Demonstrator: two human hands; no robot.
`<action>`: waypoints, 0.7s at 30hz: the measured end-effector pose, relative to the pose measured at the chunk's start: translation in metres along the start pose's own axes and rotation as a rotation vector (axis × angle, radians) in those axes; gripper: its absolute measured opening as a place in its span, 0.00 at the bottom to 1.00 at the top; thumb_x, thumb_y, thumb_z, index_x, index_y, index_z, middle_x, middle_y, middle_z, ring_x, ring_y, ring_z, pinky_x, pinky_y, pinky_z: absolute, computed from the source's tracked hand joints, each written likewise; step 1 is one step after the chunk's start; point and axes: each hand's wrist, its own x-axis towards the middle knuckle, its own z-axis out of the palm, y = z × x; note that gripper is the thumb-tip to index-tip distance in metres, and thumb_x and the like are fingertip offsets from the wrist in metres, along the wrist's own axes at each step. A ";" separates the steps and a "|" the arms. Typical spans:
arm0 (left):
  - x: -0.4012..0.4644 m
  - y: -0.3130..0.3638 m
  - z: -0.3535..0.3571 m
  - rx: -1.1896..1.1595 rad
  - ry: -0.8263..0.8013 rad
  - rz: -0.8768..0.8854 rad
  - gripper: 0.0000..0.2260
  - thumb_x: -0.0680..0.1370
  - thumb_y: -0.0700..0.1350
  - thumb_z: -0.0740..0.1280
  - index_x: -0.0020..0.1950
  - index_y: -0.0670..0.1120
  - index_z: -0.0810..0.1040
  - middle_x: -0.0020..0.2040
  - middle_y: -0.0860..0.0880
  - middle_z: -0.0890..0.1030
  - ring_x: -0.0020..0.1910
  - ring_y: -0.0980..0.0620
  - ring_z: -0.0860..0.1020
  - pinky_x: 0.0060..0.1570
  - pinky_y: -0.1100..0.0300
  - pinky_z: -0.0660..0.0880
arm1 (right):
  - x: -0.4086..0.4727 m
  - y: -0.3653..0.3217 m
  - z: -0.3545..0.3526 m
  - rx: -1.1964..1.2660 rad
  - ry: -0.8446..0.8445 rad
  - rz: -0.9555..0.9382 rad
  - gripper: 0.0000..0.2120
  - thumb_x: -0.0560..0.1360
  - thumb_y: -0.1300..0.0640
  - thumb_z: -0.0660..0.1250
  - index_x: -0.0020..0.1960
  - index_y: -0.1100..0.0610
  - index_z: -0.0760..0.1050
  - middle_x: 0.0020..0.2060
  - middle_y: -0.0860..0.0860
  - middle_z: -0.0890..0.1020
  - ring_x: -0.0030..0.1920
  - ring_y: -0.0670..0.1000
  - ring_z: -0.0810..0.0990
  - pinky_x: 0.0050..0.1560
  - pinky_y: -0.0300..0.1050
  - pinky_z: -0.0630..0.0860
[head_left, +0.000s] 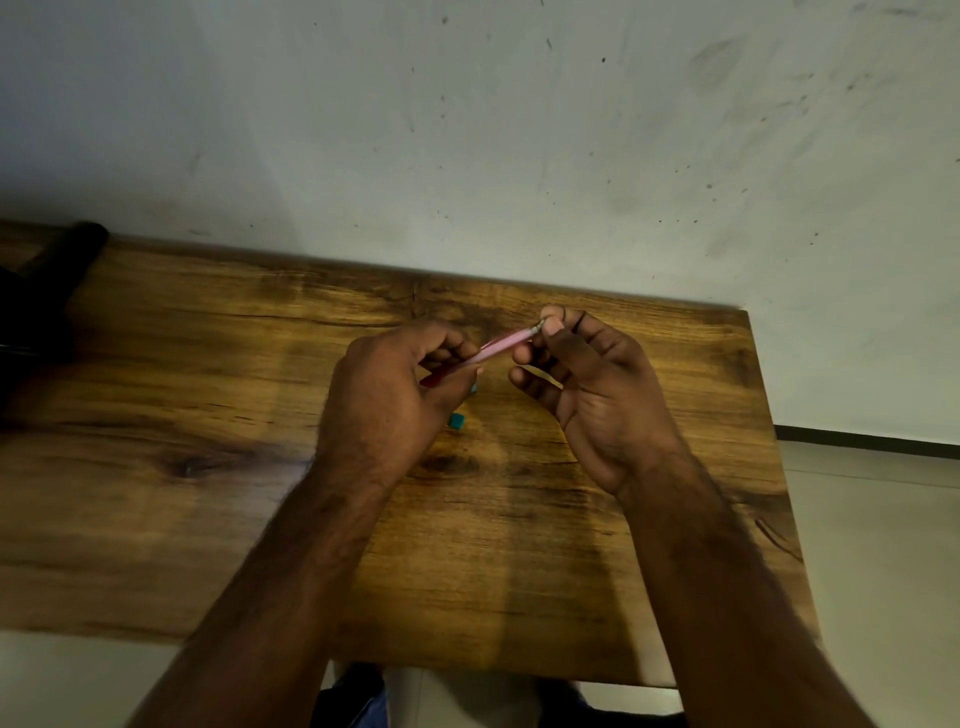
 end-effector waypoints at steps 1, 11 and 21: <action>0.000 0.000 0.000 -0.001 0.000 0.001 0.07 0.74 0.47 0.76 0.52 0.53 0.85 0.44 0.59 0.84 0.46 0.63 0.81 0.46 0.70 0.75 | 0.000 0.000 0.000 0.021 -0.009 0.006 0.06 0.82 0.62 0.64 0.50 0.58 0.79 0.40 0.53 0.82 0.44 0.51 0.80 0.49 0.49 0.82; 0.000 0.002 0.000 -0.031 -0.011 -0.016 0.06 0.75 0.48 0.75 0.51 0.54 0.85 0.42 0.60 0.84 0.45 0.66 0.81 0.42 0.79 0.70 | -0.001 -0.001 0.000 0.063 -0.050 0.018 0.07 0.82 0.62 0.63 0.50 0.56 0.79 0.40 0.52 0.81 0.43 0.49 0.80 0.49 0.48 0.81; 0.000 0.005 0.002 -0.039 -0.028 0.017 0.07 0.74 0.48 0.76 0.52 0.54 0.85 0.42 0.61 0.83 0.46 0.66 0.80 0.44 0.76 0.70 | 0.000 0.003 0.001 0.354 -0.102 0.143 0.05 0.82 0.61 0.64 0.50 0.55 0.78 0.39 0.50 0.76 0.39 0.46 0.75 0.42 0.42 0.78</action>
